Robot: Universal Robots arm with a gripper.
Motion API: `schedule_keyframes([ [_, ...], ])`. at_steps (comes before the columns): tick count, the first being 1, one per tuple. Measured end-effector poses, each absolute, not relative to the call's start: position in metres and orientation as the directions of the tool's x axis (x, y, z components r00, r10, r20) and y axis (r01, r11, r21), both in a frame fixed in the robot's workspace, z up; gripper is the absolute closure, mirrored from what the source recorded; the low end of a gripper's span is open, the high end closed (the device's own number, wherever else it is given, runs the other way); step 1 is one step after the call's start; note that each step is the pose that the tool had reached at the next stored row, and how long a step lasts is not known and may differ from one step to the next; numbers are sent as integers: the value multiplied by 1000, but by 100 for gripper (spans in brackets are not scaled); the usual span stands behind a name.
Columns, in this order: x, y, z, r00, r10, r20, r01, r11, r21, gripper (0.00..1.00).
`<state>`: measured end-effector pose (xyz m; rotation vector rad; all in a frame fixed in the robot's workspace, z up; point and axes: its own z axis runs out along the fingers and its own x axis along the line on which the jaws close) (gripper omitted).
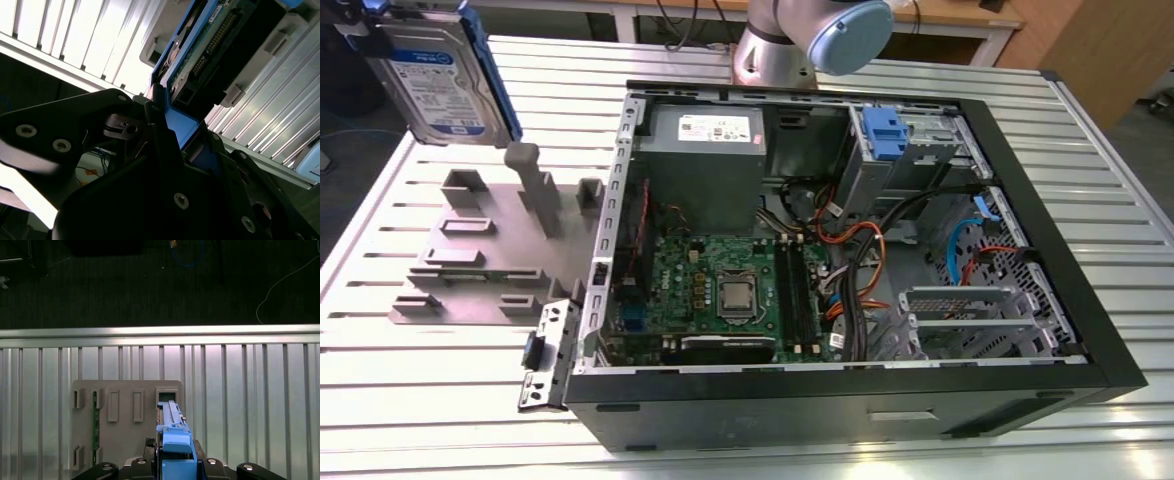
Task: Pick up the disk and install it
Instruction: 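Pick up the disk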
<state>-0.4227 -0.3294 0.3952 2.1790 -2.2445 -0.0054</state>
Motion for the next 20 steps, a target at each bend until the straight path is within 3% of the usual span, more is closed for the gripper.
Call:
schedule_keyframes([
  [20,-423,-329,401,-30,-1000,7,-999,30,11,64],
])
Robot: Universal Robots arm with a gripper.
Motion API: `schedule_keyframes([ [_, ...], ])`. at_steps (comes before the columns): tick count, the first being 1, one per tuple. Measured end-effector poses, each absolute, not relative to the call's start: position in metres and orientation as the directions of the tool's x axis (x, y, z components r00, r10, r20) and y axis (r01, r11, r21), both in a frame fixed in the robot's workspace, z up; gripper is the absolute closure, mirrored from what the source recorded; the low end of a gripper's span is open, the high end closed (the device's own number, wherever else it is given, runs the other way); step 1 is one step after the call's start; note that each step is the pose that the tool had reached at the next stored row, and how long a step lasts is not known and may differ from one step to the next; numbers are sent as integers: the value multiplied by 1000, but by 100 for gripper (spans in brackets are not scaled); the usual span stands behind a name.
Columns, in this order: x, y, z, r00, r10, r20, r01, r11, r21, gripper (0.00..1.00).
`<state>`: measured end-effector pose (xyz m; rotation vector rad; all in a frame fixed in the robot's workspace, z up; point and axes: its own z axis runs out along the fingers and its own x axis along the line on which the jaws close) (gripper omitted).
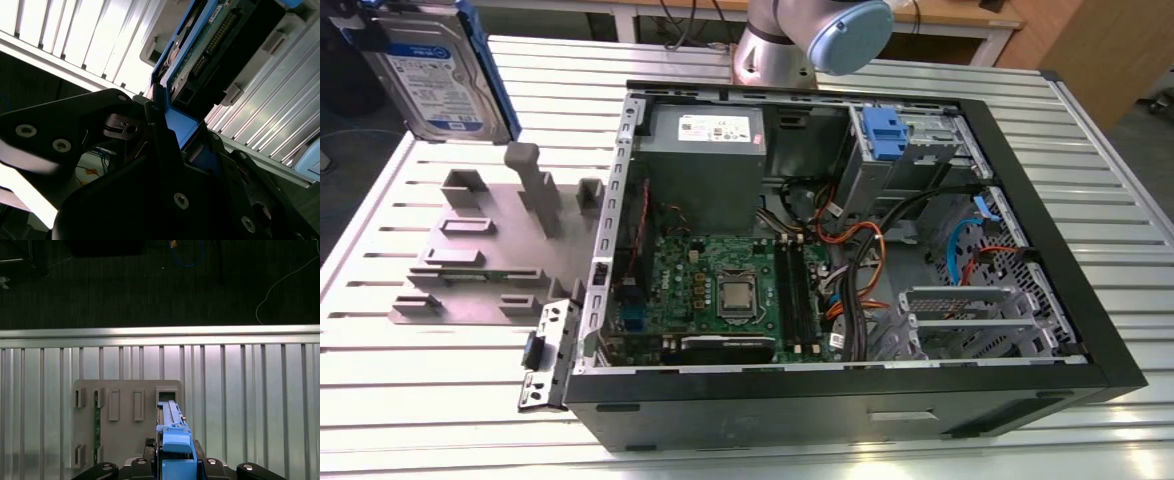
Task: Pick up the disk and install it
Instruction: 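Pick up the disk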
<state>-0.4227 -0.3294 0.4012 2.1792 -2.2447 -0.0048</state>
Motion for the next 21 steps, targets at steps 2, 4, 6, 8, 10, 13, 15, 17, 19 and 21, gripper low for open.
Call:
schedule_keyframes([
  [2,-423,-329,402,-30,-1000,7,-999,30,11,64],
  [4,-423,-329,402,-30,-1000,7,-999,30,11,64],
  [6,-423,-329,403,-30,-1000,7,-999,30,11,64],
  [8,-423,-329,404,-30,-1000,7,-999,30,11,64],
  [10,-423,-329,405,-30,-1000,7,-999,30,11,64],
  [13,-423,-329,406,-30,-1000,7,-1000,30,11,64],
  [15,-423,-329,407,-30,-1000,7,-1000,30,11,64],
  [17,-423,-329,407,-30,-1000,7,-1000,30,11,64],
  [19,-423,-329,408,-30,-1000,7,-1000,30,11,64],
  [21,-423,-329,409,-30,-1000,7,-1000,30,11,64],
])
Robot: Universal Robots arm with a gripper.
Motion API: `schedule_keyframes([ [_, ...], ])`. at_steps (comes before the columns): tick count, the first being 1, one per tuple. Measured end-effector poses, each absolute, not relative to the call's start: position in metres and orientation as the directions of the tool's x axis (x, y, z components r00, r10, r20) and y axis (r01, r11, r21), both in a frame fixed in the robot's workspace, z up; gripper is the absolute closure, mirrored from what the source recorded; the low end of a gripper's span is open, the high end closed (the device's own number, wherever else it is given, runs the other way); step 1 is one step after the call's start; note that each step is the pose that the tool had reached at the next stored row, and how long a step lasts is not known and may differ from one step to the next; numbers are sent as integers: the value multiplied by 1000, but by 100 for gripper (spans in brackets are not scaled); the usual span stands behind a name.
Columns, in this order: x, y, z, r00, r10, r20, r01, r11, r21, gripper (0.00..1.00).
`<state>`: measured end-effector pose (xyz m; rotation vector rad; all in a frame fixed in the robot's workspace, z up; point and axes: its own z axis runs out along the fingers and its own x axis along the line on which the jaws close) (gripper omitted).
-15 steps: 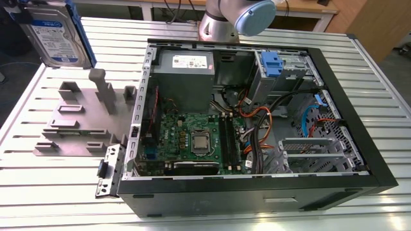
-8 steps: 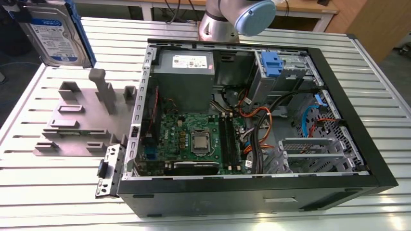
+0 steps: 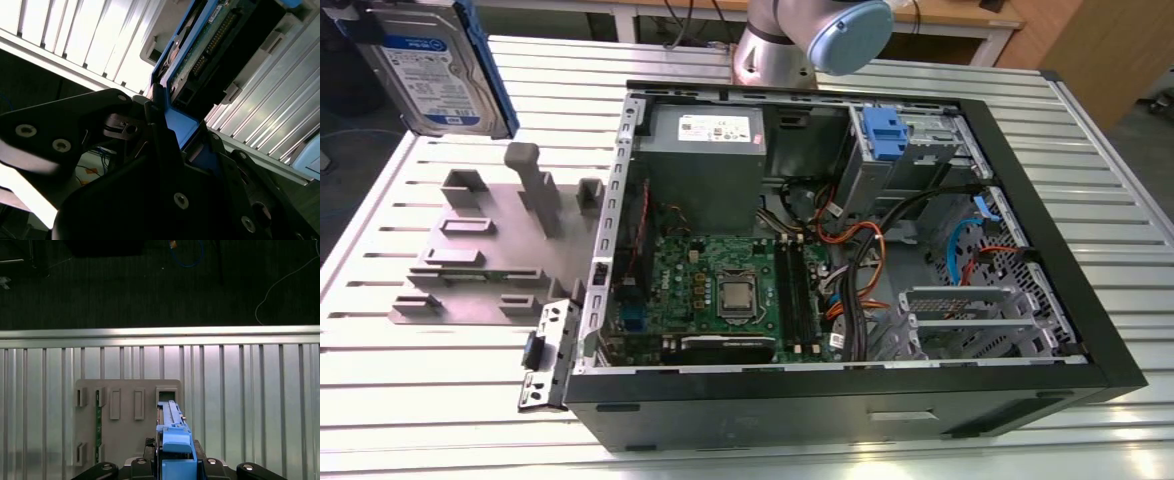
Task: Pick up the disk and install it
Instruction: 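Pick up the disk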
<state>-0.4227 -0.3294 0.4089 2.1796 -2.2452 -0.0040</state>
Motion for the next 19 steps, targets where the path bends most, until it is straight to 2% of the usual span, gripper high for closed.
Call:
schedule_keyframes([
  [19,-423,-329,420,-30,-1000,7,-1000,30,10,64],
])
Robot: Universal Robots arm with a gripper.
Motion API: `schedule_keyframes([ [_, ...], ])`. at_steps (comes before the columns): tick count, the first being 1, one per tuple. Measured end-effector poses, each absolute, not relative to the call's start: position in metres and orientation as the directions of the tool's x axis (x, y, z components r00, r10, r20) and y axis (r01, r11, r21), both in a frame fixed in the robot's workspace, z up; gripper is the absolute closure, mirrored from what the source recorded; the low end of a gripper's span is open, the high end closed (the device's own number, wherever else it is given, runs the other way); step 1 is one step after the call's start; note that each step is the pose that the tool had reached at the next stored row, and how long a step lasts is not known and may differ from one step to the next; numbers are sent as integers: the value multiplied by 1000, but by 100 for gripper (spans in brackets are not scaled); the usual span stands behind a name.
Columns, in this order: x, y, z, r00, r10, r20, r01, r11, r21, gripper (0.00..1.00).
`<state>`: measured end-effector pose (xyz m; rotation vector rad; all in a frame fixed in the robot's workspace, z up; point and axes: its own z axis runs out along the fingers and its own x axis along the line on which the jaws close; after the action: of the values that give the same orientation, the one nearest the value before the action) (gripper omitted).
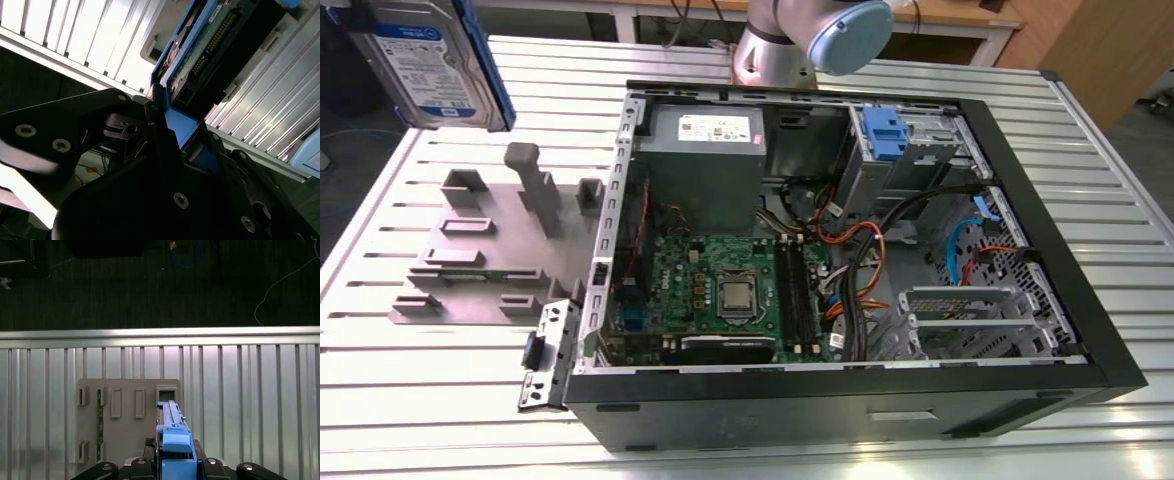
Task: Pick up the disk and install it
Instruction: 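Pick up the disk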
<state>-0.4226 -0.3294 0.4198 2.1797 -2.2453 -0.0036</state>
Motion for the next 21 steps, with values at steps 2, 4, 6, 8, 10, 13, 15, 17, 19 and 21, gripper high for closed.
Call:
schedule_keyframes([
  [2,-423,-329,421,-30,-1000,7,-1000,30,10,64],
  [4,-423,-329,423,-30,-1000,7,-1000,30,10,64],
  [6,-423,-329,424,-30,-1000,7,-1000,30,10,64],
  [8,-423,-329,426,-30,-1000,7,-1000,30,10,64],
  [10,-423,-329,427,-30,-1000,7,-1000,30,10,64],
  [13,-423,-329,430,-30,-1000,7,-1000,30,10,64],
  [15,-423,-329,431,-30,-1000,7,-1000,30,10,64],
  [17,-423,-329,433,-30,-1000,7,-1000,30,10,64],
  [19,-423,-329,435,-30,-1000,7,-1000,30,10,64],
  [21,-423,-329,436,-30,-1000,7,-1000,30,10,64],
])
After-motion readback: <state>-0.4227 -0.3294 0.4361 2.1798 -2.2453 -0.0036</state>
